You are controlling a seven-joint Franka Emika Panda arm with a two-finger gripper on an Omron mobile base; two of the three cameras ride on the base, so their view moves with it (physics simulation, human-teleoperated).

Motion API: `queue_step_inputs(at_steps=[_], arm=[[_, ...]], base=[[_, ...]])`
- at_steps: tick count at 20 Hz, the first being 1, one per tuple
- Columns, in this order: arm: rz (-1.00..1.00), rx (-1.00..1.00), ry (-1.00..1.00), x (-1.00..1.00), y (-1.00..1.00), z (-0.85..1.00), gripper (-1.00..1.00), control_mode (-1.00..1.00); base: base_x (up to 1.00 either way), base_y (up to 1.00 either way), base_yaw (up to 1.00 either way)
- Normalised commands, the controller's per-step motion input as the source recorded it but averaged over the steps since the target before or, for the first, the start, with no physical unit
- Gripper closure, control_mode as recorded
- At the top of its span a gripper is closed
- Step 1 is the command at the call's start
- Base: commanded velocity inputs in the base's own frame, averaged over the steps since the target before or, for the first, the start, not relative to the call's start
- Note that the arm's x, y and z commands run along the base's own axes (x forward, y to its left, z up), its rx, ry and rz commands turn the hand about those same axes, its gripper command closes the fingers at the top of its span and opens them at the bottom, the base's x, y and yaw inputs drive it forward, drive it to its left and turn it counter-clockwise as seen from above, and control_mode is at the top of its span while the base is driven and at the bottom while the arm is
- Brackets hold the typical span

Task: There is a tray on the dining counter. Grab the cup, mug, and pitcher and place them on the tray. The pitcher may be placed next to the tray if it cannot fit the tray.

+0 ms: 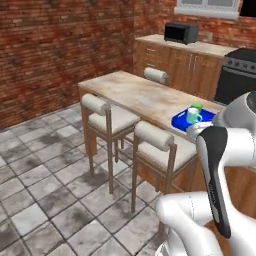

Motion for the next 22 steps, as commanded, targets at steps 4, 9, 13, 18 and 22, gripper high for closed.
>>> queue_step_inputs(at_steps=[4, 9, 13, 18, 22], arm=[[0.0, 0.0, 0.0, 0.0, 0.0, 0.0, -1.0, 1.0], [0.0, 0.0, 0.0, 0.0, 0.0, 0.0, -1.0, 1.0], [0.0, 0.0, 0.0, 0.0, 0.0, 0.0, -1.0, 1.0], [0.0, 0.0, 0.0, 0.0, 0.0, 0.0, -1.0, 1.0], [0.0, 0.0, 0.0, 0.0, 0.0, 0.0, -1.0, 1.0]], base=[[-0.07, 0.14, 0.77], [0.0, 0.03, 0.8], [0.0, 0.01, 0.8], [0.0, 0.01, 0.77], [0.03, 0.02, 0.75]])
